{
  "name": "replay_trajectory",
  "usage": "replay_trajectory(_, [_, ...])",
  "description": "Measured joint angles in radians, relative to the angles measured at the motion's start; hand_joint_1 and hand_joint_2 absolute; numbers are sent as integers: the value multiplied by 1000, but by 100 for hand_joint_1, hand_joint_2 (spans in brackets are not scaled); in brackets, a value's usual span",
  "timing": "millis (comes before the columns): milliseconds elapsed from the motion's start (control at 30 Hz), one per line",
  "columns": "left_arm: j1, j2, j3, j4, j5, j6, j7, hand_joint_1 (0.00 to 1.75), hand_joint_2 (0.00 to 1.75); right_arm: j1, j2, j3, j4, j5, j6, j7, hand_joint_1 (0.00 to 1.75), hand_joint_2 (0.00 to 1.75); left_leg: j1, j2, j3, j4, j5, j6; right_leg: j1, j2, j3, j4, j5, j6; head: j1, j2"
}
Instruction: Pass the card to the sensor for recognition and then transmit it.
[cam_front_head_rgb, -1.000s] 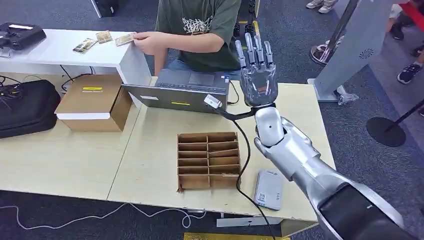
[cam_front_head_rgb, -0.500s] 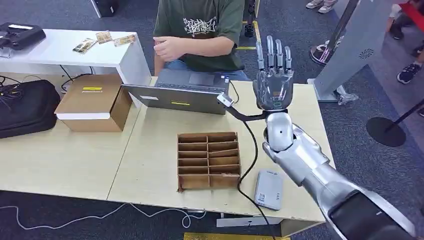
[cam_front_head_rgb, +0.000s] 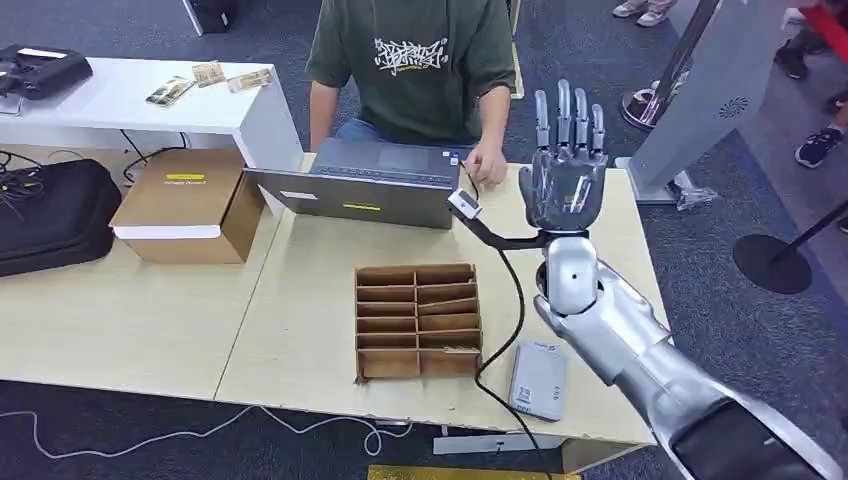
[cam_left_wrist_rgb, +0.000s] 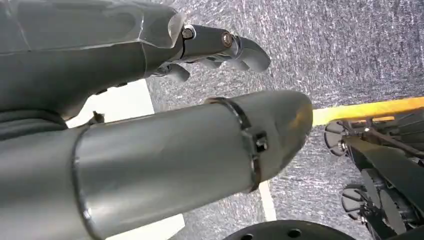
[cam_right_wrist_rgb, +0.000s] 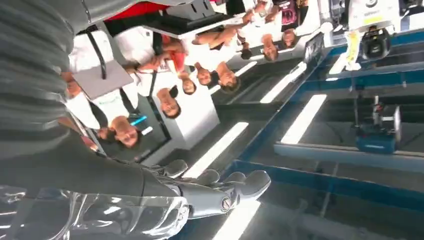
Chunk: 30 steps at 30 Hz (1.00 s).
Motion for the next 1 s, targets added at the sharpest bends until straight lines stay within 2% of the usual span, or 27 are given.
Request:
replay_trajectory(267, [9,-4,0,0,18,2,0,0,0,246,-168,-222,-330,0,8,2,0,175,0,-4,-2,0,-2,2,0,-3,1,-2,-1,1,1,0])
replay_trajectory(500, [14,-12,0,0,44,2,-3,0,0,459,-258,-375,-624,0,125,-1,0,175,0,-3,-2,0,-2,3,0,-2,0,-2,-1,2,1,0])
replay_trajectory(600, [16,-16,0,0,54,2,-3,0,0,563,-276,-451,-731,0,166,-37,0,175,0,-3,-1,0,-3,3,0,-3,0,-2,-2,2,0,0])
replay_trajectory(633, [17,-18,0,0,60,2,-5,0,0,609,-271,-488,-765,0,161,-90,0,175,0,-4,-2,0,-3,3,0,-3,1,-2,-3,2,1,0])
replay_trajectory(667, [17,-19,1,0,64,2,-5,0,0,665,-245,-533,-795,0,147,-174,0,175,1,-6,-2,-1,-3,3,0,-6,3,-2,-4,3,0,0])
replay_trajectory(700, [19,-22,1,0,69,2,-6,0,0,712,-189,-606,-824,1,113,-328,0,175,1,-7,-4,-1,-4,3,1,-7,3,-2,-4,2,2,0])
replay_trajectory(733, [22,-24,1,0,72,2,-6,0,0,741,-75,-696,-848,1,71,-516,0,175,2,-6,-2,-1,-4,3,1,-6,1,-2,-5,0,2,0])
replay_trajectory(767, [24,-24,1,0,76,2,-7,0,0,763,50,-804,-875,0,20,-742,0,175,2,-4,0,-1,-5,0,2,-4,0,-1,-5,-1,3,0])
replay_trajectory(800, [23,-24,1,0,79,2,-8,0,0,790,154,-891,-897,-2,2,-949,0,175,1,-5,2,-1,-6,-1,1,-4,1,-1,-6,-1,-2,0])
replay_trajectory(833, [21,-27,1,0,84,2,-9,0,0,825,234,-979,-916,-1,2,-1163,0,175,1,-6,3,-2,-6,0,1,-6,4,-1,-9,-2,-7,0])
replay_trajectory(867, [21,-29,1,0,88,2,-9,0,0,860,288,-1045,-925,-1,1,-1320,0,175,3,-9,3,-2,-6,0,2,-8,6,0,-11,-1,-5,0])
replay_trajectory(900, [24,-30,1,0,90,2,-9,0,0,891,335,-1093,-932,-3,0,-1412,0,175,3,-9,3,-2,-7,-1,3,-9,6,0,-11,-1,-3,0])
replay_trajectory(933, [26,-31,1,0,95,1,-10,0,0,920,382,-1140,-941,-3,0,-1452,0,175,3,-8,3,-2,-7,-2,3,-8,6,0,-11,-2,-5,0])
replay_trajectory(967, [26,-32,1,0,97,1,-10,0,0,945,413,-1171,-949,-4,0,-1430,0,175,3,-7,3,-2,-7,-2,3,-7,6,0,-11,-2,-4,0])
replay_trajectory(1000, [25,-32,1,0,101,1,-11,0,0,971,443,-1196,-952,-2,0,-1356,0,175,3,-7,4,-2,-8,-3,3,-7,6,0,-11,-2,-4,0])
